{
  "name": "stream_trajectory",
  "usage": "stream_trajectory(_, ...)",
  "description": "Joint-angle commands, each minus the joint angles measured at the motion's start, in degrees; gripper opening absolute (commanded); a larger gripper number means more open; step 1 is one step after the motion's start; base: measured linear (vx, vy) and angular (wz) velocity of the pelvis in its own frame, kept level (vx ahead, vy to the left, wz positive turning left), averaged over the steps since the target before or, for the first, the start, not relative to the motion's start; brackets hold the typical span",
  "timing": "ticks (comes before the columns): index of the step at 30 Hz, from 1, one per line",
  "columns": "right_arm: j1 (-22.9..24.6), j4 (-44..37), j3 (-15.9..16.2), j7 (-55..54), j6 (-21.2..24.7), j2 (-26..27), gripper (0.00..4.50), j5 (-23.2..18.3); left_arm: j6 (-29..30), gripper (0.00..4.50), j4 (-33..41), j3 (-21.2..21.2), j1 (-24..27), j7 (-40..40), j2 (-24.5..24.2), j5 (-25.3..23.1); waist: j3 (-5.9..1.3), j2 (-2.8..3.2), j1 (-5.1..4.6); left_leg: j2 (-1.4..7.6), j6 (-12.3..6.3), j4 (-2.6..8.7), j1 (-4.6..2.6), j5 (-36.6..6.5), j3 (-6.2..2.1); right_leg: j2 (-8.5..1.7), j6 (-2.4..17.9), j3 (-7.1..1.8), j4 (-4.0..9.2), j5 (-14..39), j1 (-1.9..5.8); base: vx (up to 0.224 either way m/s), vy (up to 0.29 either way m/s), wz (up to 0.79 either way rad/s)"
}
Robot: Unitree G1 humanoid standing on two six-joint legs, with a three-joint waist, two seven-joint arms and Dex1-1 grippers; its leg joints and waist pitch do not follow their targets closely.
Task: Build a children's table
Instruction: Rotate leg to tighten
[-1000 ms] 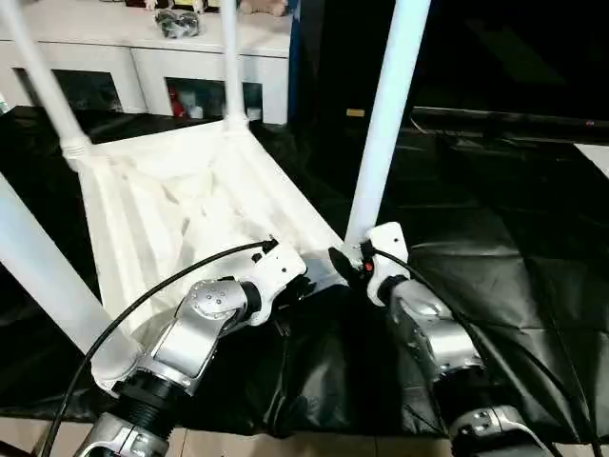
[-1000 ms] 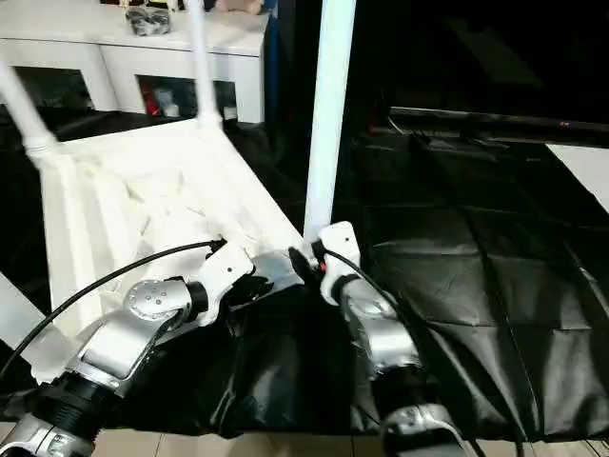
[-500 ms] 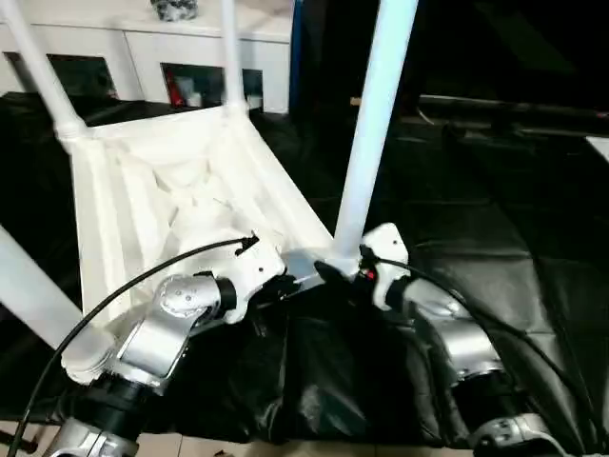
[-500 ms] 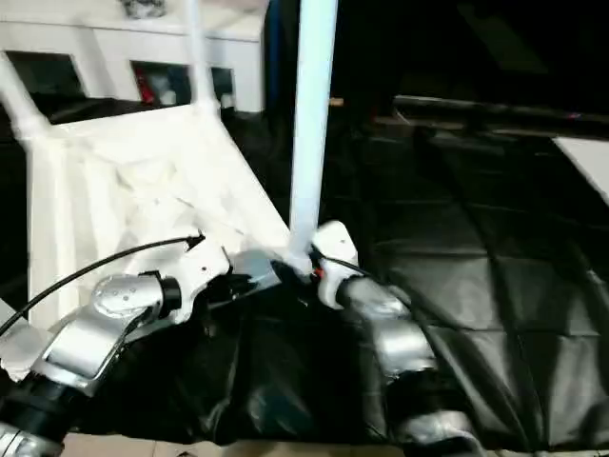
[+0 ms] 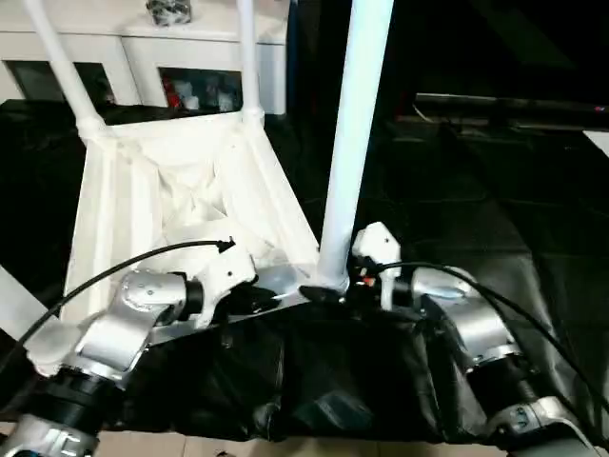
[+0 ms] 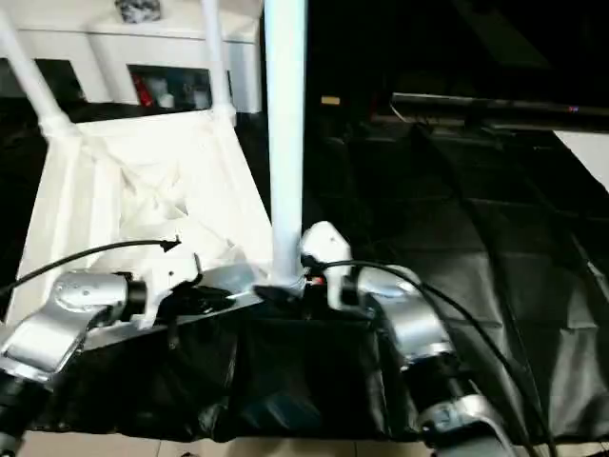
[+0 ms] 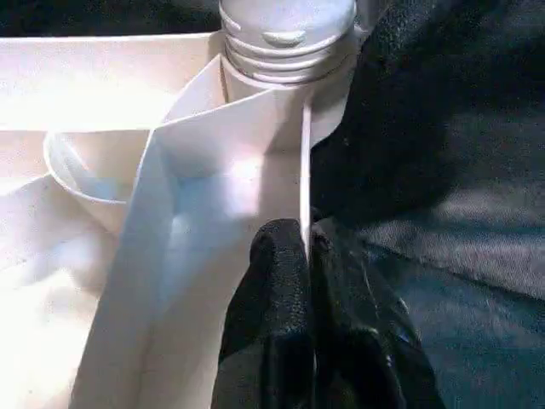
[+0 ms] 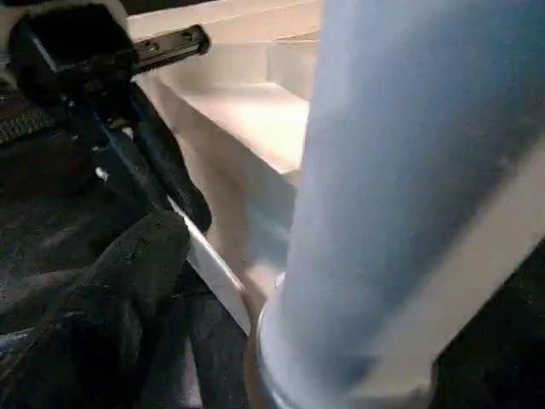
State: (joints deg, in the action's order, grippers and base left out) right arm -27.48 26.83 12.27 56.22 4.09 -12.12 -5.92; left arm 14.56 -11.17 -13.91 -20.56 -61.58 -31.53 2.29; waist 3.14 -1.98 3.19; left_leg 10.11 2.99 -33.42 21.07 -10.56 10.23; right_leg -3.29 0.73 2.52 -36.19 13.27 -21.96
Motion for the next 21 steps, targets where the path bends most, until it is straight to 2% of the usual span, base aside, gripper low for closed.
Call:
stream_trajectory(1,-1.53,2.39,1.29,1.52,-0.49,0.34,4.39,0.71,1.07,0.00,-1.20,1.95,0.43,-0.09,-2.69,-1.18,-3.32,0.73,0.39,3.37,-2.53,3.88,-0.69,-7.47,-1.21,-4.94,14.90,-2.77,3.79,1.10,2.36,0.000,0.000,0.00)
stream_trajectory(3,-3.07,4.77,1.80,2.20,-1.37,1.03,4.39,1.43,0.88,0.00,-0.94,1.99,0.59,-0.84,-4.26,-0.80,-3.31,0.50,0.32,3.47,-1.77,3.97,-0.84,-8.95,-1.27,-5.02,15.05,-2.72,3.73,1.10,2.28,0.000,0.000,0.00)
stream_trajectory(5,-3.69,5.95,2.22,2.39,-2.04,1.24,4.39,2.08,1.12,0.00,-0.74,1.90,0.72,-1.40,-4.81,-0.61,-3.24,0.42,0.02,3.30,-1.44,4.06,-0.63,-9.42,-1.32,-5.04,15.23,-2.69,3.75,1.56,2.41,0.000,0.000,0.00)
stream_trajectory(7,-4.12,6.77,2.52,2.65,-2.50,1.28,4.13,2.41,1.24,0.00,-0.63,1.73,0.77,-1.88,-5.28,-0.33,-3.26,0.48,0.19,3.41,-1.37,3.92,-0.92,-9.25,-1.20,-5.19,15.27,-2.89,3.79,1.27,2.28,0.000,0.000,0.00)
stream_trajectory(8,-4.99,8.23,2.76,2.68,-3.18,1.20,4.06,2.72,1.24,0.00,-0.54,1.79,0.65,-2.83,-5.69,-0.04,-3.30,0.93,0.40,3.39,-1.29,3.86,-0.92,-8.61,-1.19,-5.16,15.33,-2.93,3.67,0.23,2.35,0.000,0.000,0.00)
stream_trajectory(10,-5.63,9.31,2.56,2.88,-3.33,1.16,3.93,2.48,1.12,0.00,-0.59,1.72,0.49,-3.58,-5.88,0.12,-3.42,0.46,0.36,3.33,-1.43,3.78,-0.79,-7.57,-1.15,-5.09,15.73,-2.88,3.45,-2.11,2.54,0.000,0.000,0.00)
stream_trajectory(11,-6.07,10.11,2.52,3.08,-3.62,1.08,3.80,2.37,1.02,0.00,-0.48,1.45,0.40,-4.24,-6.24,0.32,-3.50,0.63,0.38,3.29,-1.53,3.74,-0.79,-7.30,-1.18,-5.09,15.90,-2.85,3.34,-2.64,2.59,0.000,0.000,0.00)
stream_trajectory(15,-6.46,10.95,2.31,3.42,-3.89,1.11,3.49,2.04,1.10,0.00,-0.06,0.97,0.46,-4.88,-6.63,0.81,-3.57,0.62,0.39,3.29,-2.56,3.56,-0.83,-5.93,-1.09,-4.96,16.51,-2.76,3.14,-5.18,2.61,0.000,0.000,0.00)
stream_trajectory(16,-6.62,11.33,2.15,3.51,-3.96,1.24,3.28,1.89,1.22,0.00,0.15,0.74,0.50,-5.06,-6.76,1.03,-3.57,0.60,0.39,3.30,-2.61,3.56,-0.82,-5.92,-1.09,-4.96,16.55,-2.76,3.11,-5.25,2.63,0.000,0.000,0.00)
stream_trajectory(19,-6.96,12.78,2.32,3.95,-4.97,1.60,3.10,2.36,1.39,0.00,0.35,0.46,0.43,-5.06,-6.88,1.36,-3.54,0.90,0.43,3.37,-2.08,3.60,-0.90,-7.18,-1.11,-5.02,16.83,-2.72,3.20,-3.63,2.56,0.000,0.000,0.00)
stream_trajectory(21,-7.38,13.78,1.77,3.43,-5.49,2.12,2.99,2.08,1.12,0.00,0.12,0.32,0.41,-5.45,-6.83,1.29,-3.55,0.87,0.40,3.38,-1.90,3.61,-0.93,-7.35,-1.09,-5.00,16.84,-2.75,3.21,-3.71,2.57,0.000,0.000,0.00)
